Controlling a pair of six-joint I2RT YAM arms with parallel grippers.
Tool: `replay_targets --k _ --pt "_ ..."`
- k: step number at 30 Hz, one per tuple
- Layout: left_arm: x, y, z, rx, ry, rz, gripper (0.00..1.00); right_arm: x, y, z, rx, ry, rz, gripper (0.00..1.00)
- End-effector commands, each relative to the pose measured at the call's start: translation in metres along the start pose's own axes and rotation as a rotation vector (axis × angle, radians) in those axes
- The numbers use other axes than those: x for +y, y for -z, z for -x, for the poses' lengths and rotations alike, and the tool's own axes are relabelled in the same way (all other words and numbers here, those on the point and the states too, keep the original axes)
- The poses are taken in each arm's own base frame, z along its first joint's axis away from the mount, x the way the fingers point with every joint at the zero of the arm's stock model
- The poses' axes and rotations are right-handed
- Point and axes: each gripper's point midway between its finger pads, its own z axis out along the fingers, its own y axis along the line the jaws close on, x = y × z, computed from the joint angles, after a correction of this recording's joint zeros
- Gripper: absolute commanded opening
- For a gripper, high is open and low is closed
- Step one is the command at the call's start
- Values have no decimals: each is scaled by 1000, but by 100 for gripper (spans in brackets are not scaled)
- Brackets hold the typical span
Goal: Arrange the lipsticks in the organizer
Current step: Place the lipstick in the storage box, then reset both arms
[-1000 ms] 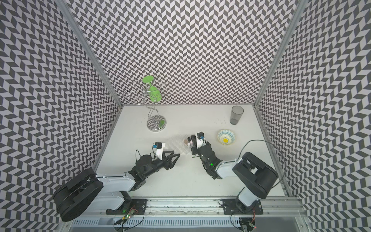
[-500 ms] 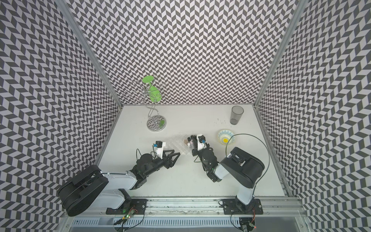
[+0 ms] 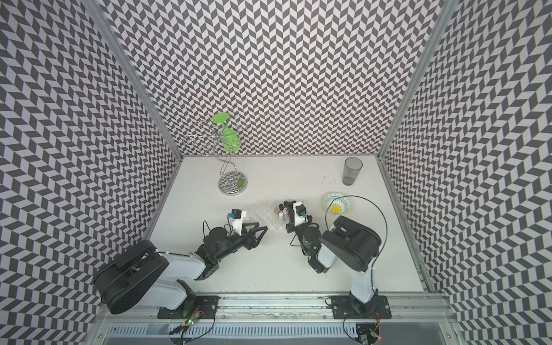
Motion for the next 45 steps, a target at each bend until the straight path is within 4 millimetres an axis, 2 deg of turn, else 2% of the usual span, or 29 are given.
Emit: replay_targets --k 1,6,12,13,15,16,18,20,23,26,29,30,31,32,33,34,36,40,43,45 --pt "-7 -4 11 -33 -8 -43 67 -4 4 -6 -15 25 -20 1" --pt "-7 -7 11 -25 -3 -57 67 0 -3 -9 2 28 -13 1" --pt "-6 -8 12 -27 0 -62 67 -5 7 -14 -25 28 -23 3" --pt "-6 -9 12 -25 1 -63 67 -6 8 -15 -26 27 -25 8" --pt "-6 -9 12 -24 4 -62 66 -4 12 -10 -38 21 -6 33" --pt "-6 -10 13 -26 7 -64 66 -3 14 -7 -43 17 5 43" --pt "-6 -10 13 -25 10 -65 66 0 14 -3 -35 10 21 55" --pt "-5 -10 15 -24 14 -63 66 2 17 4 -32 -11 35 61" --pt "1 -7 23 -22 16 -39 68 -1 30 27 -59 -76 49 64" --pt "6 6 44 -65 10 -10 71 -1 31 42 14 -106 47 67" --pt "17 13 70 -89 -49 133 75 9 22 53 175 -105 63 83" --pt "20 16 81 -98 -90 186 76 9 22 61 208 -108 56 94" --pt "23 20 91 -119 -114 228 76 5 23 69 217 -125 28 100" --pt "26 28 107 -165 -146 286 78 -8 26 77 216 -165 -46 99" --pt "32 38 121 -213 -155 348 92 -20 31 83 204 -206 -106 82" --pt "37 47 132 -259 -179 408 96 -26 35 88 191 -203 -126 65" --pt "50 78 161 -376 -201 580 100 -40 42 103 148 -176 -159 100" --pt "67 138 197 -602 -271 834 100 -59 43 123 174 -104 -179 100" --pt "70 153 211 -599 -432 925 100 -73 52 140 110 125 -200 100" --pt "88 164 211 -575 -472 1029 100 -85 59 137 21 298 -217 100"
